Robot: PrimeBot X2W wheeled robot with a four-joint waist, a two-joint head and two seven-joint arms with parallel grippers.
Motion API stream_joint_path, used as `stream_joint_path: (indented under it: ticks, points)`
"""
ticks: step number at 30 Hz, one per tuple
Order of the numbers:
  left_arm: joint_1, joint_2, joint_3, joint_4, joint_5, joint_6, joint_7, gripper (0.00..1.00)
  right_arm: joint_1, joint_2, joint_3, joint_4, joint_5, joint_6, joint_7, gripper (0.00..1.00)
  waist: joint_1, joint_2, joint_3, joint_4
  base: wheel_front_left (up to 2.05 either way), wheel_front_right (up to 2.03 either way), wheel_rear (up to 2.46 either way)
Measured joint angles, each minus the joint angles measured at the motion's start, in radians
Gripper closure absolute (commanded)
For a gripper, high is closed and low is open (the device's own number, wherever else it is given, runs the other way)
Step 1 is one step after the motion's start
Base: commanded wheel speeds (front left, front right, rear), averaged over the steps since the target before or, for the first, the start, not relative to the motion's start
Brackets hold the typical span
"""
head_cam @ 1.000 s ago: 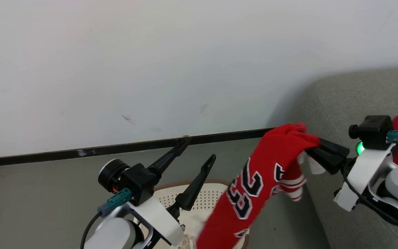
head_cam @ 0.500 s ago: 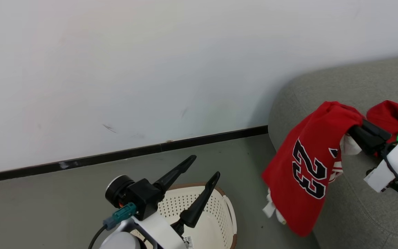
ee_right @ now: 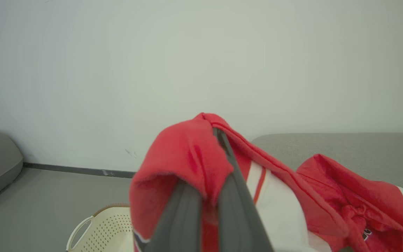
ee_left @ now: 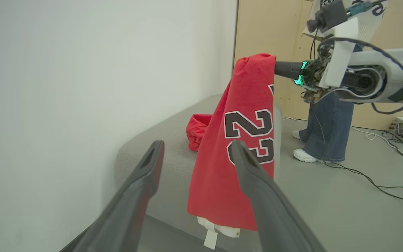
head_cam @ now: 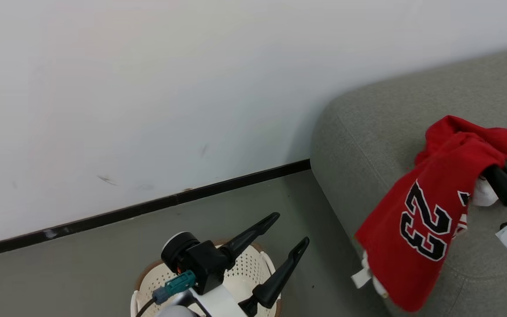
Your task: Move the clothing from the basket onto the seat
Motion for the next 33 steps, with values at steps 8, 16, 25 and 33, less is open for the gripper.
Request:
stream_joint_path:
  ticks: [8, 16, 25, 33]
  points:
    - [0.000, -0.019, -0.028, -0.007, -0.004, -0.004, -0.012, 0.00, 0.097, 0.000, -0.134, -0.018, -0.033, 0.000, 0.000, 1.00, 0.0000, 0.0000, -0.003, -0.066, 0.00, 0.00, 0.00]
    - [0.000, -0.018, -0.035, -0.010, -0.011, -0.005, -0.023, 0.00, 0.177, 0.010, -0.221, -0.054, -0.069, 0.000, 0.000, 1.00, 0.0000, 0.0000, -0.004, -0.132, 0.00, 0.00, 0.00]
    - [0.000, -0.009, -0.026, -0.010, -0.008, -0.007, -0.026, 0.00, 0.209, 0.039, -0.217, -0.067, -0.089, 0.000, 0.000, 1.00, 0.0000, 0.0000, 0.006, -0.191, 0.00, 0.00, 0.00]
    - [0.000, 0.018, -0.002, -0.024, 0.009, 0.024, -0.021, 0.00, 0.060, 0.045, -0.239, -0.032, -0.106, 0.000, 0.000, 1.00, 0.0000, 0.0000, 0.038, -0.210, 0.00, 0.00, 0.00]
